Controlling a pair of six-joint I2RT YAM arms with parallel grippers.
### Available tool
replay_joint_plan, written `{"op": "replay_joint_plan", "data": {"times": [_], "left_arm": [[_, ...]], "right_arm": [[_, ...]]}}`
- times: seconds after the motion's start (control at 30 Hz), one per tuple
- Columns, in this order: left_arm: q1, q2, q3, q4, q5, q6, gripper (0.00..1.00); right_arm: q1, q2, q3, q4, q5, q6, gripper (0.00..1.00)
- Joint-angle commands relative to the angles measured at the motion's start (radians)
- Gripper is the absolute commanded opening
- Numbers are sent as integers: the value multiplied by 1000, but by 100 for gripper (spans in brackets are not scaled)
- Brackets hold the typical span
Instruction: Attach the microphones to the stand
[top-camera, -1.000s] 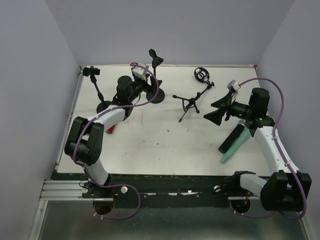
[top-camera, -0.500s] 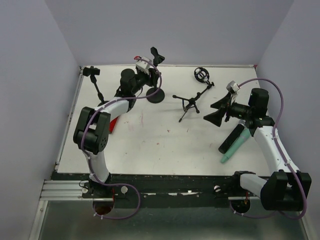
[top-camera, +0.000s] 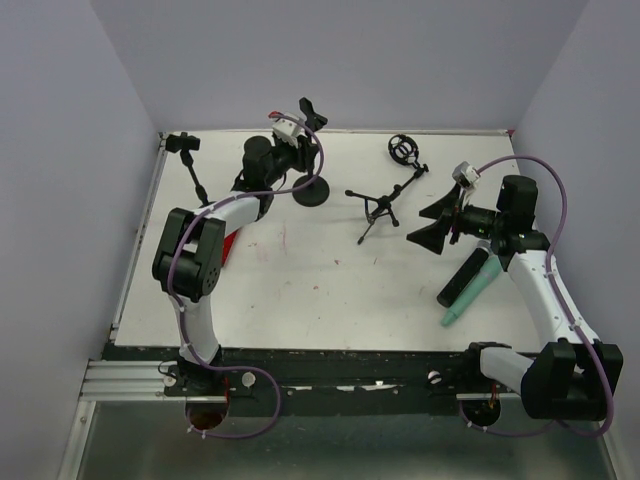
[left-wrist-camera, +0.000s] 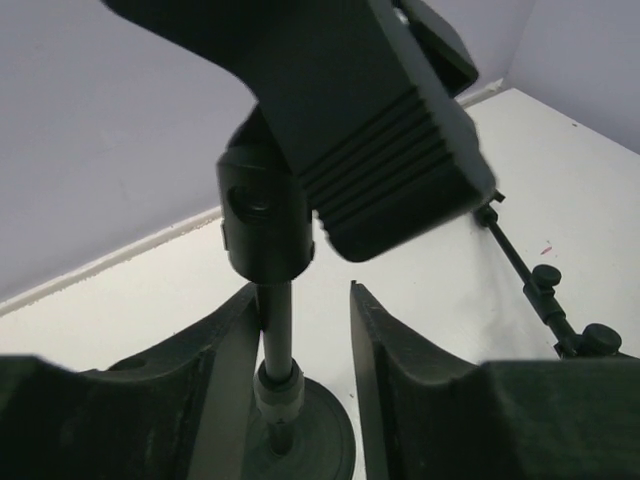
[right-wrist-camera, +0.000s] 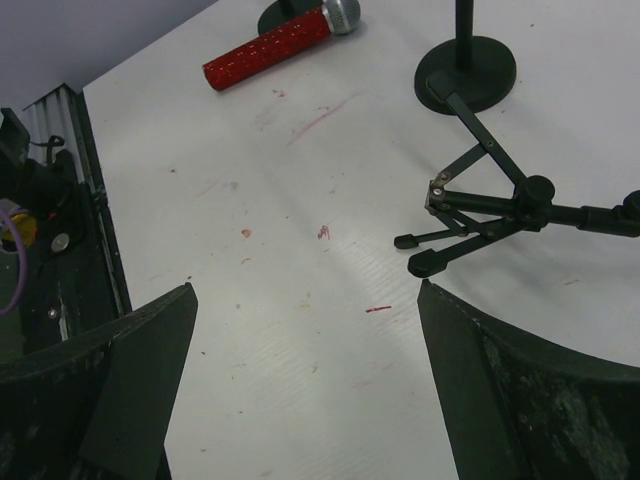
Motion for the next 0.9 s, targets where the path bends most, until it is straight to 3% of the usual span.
{"op": "replay_joint_plan", "data": {"times": [0.0, 0.2, 0.33, 0.4, 0.7, 0.87], "left_arm": [[-1, 24, 47, 4, -5, -21, 43], [-1, 44, 75, -3, 1, -35, 34], [-1, 42, 66, 20, 3, -41, 8], [-1, 30, 46, 40, 1, -36, 0], [1, -189, -165, 117, -11, -1, 0], [-24, -399, -329, 18, -63, -50, 0]], "right_arm": [[-2, 2, 26, -14, -39, -18, 100], [-2, -8, 25, -14, -35, -20, 100], [0, -10, 23, -15, -32, -21, 100], [0, -11, 22, -14, -32, -18, 100], [-2, -30, 11, -8, -36, -24, 100], [0, -41, -3, 12, -51, -18, 100]]}}
